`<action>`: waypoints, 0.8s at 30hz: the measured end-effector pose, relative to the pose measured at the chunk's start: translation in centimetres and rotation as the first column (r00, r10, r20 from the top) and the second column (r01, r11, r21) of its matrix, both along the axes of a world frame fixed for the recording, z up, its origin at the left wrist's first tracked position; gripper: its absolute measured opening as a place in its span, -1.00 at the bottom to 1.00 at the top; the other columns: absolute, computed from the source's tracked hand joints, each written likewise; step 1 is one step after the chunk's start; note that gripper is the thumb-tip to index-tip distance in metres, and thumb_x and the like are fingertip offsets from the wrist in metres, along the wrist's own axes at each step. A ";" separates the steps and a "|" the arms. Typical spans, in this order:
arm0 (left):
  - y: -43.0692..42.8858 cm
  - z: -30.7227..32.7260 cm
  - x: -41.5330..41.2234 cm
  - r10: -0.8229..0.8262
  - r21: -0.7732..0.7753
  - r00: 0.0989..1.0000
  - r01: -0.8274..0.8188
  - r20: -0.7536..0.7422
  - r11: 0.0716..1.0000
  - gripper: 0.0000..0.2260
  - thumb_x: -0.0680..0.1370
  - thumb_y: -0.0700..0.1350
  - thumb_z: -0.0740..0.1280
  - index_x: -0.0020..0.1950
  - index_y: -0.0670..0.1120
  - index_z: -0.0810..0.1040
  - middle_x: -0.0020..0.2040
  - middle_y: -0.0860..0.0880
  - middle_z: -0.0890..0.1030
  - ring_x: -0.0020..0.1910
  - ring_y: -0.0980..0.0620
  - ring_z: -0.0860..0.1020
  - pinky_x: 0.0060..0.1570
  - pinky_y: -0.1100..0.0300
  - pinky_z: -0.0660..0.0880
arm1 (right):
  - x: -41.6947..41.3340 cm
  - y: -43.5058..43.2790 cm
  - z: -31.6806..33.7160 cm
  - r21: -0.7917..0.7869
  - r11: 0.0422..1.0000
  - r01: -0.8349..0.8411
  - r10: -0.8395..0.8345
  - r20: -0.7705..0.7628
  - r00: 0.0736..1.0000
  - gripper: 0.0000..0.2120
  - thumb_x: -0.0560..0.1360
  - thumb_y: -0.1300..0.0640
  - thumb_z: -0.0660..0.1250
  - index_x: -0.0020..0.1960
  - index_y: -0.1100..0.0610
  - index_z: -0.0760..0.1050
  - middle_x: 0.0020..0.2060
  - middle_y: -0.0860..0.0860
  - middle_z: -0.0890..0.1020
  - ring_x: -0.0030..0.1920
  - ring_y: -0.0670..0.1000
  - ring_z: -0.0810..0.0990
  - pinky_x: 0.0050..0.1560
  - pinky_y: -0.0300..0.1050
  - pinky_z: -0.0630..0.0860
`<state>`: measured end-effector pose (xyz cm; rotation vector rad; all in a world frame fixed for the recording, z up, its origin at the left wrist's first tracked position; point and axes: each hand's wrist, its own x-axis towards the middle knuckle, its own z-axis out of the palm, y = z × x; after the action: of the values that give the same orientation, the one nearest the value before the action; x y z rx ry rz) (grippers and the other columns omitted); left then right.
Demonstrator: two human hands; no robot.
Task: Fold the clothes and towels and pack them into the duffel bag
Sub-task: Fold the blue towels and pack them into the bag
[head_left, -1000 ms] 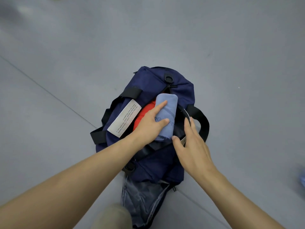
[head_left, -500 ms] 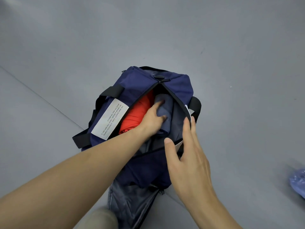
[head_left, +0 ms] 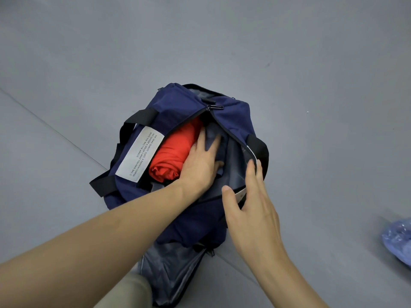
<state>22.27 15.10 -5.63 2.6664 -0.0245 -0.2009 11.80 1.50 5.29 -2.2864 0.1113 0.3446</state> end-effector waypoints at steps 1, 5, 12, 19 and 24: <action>0.3 0.1 -0.5 -0.054 0.055 0.998 0.052 0.035 0.997 -0.33 0.60 -0.04 0.36 0.63 0.00 0.10 0.63 -0.21 -0.07 0.55 -0.24 0.14 0.48 -0.02 0.26 | -0.1 0.1 -0.1 0.006 1.000 -0.004 0.004 0.001 1.000 -0.30 0.63 -0.11 0.16 0.63 -0.11 -0.15 0.58 -0.26 -0.21 0.57 -0.18 0.04 0.41 -0.26 0.16; 2.7 -0.5 -1.4 -0.225 0.191 0.974 0.214 0.035 0.958 -0.34 0.57 -0.02 0.40 0.60 -0.09 0.21 0.62 -0.22 0.08 0.48 -0.22 0.33 0.31 -0.01 0.44 | -0.4 -0.1 -0.9 0.026 1.000 -0.013 0.013 0.003 1.000 -0.31 0.63 -0.08 0.17 0.63 -0.10 -0.13 0.58 -0.28 -0.21 0.56 -0.21 0.03 0.31 -0.37 0.13; 3.4 -0.9 -1.4 -0.219 0.137 0.975 0.212 0.035 0.968 -0.34 0.54 -0.06 0.44 0.59 -0.06 0.26 0.60 -0.20 0.17 0.45 -0.24 0.39 0.28 -0.01 0.45 | -1.0 -1.1 -1.6 0.203 0.979 -0.018 0.032 -0.067 0.997 -0.29 0.63 0.01 0.23 0.62 -0.14 -0.11 0.53 -0.40 -0.21 0.47 -0.43 -0.02 0.36 -0.36 0.12; 2.7 4.8 -7.0 0.100 -0.470 0.991 -0.045 0.092 0.882 -0.52 0.58 0.06 0.37 0.50 0.12 0.41 0.34 0.11 0.55 0.27 0.12 0.55 0.31 0.14 0.46 | -3.2 -4.4 0.2 0.274 0.945 -0.180 0.204 -0.064 0.977 -0.27 0.60 -0.03 0.26 0.54 -0.40 -0.12 0.57 -0.32 -0.12 0.41 -0.43 -0.05 0.48 -0.20 0.12; -0.1 9.2 -12.3 0.105 -0.498 0.963 0.034 0.247 0.866 -0.63 0.63 -0.01 0.33 0.44 0.15 0.44 0.23 0.09 0.59 0.13 0.07 0.60 0.15 0.02 0.55 | -11.1 -12.9 2.1 0.000 0.950 -0.311 0.308 -0.128 0.943 -0.33 0.62 -0.14 0.20 0.58 -0.30 -0.12 0.61 -0.17 -0.05 0.58 -0.18 -0.04 0.54 -0.20 0.01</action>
<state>9.93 15.05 3.61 2.1503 -0.0991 0.1641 0.72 -11.42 7.35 -2.3008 -0.1854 0.6542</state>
